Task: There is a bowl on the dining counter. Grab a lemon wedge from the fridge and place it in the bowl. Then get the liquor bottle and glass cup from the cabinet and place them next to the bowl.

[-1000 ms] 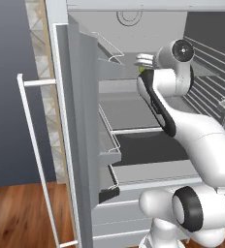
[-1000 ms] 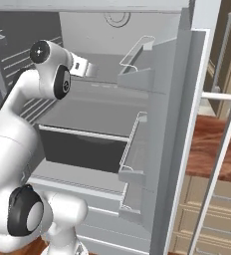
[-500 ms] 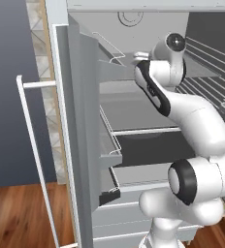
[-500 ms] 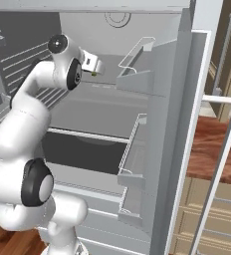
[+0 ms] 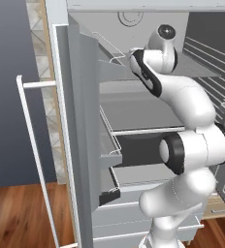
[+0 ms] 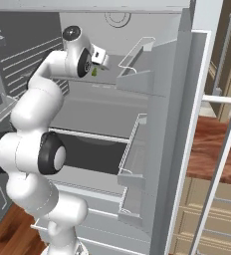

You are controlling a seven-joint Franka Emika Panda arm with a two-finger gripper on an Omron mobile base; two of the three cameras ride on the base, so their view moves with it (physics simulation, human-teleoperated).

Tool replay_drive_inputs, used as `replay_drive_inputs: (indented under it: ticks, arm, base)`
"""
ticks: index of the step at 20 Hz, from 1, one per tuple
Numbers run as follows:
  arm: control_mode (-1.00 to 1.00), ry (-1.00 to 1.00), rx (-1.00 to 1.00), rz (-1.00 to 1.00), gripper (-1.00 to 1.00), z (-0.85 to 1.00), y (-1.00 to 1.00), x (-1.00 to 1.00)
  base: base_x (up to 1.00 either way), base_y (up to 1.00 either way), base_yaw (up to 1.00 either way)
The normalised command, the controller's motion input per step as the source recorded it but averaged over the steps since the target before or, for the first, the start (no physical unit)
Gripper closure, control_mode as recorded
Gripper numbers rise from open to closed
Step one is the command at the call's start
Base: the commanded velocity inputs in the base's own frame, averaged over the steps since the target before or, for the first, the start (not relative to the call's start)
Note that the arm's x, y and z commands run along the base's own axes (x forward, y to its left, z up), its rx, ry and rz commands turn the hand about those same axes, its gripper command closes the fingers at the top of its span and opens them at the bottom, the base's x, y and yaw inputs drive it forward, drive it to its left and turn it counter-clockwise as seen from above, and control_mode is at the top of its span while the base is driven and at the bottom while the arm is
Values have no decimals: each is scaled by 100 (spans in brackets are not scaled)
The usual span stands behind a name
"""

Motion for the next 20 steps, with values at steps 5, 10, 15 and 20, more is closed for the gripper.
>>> replay_drive_inputs:
  ticks: [5, 10, 15, 20]
  arm:
    - [-100, 0, 0, 0, -100, -41, -6, 6]
    - [-100, 0, 0, 0, -100, -3, 0, 0]
    - [-100, 0, 0, 1, -100, 0, 1, 0]
    - [-100, 0, 0, 6, -100, -6, 1, -3]
  base:
    - [0, 0, 0]
    - [0, 0, 0]
    - [0, 0, 0]
    - [0, 0, 0]
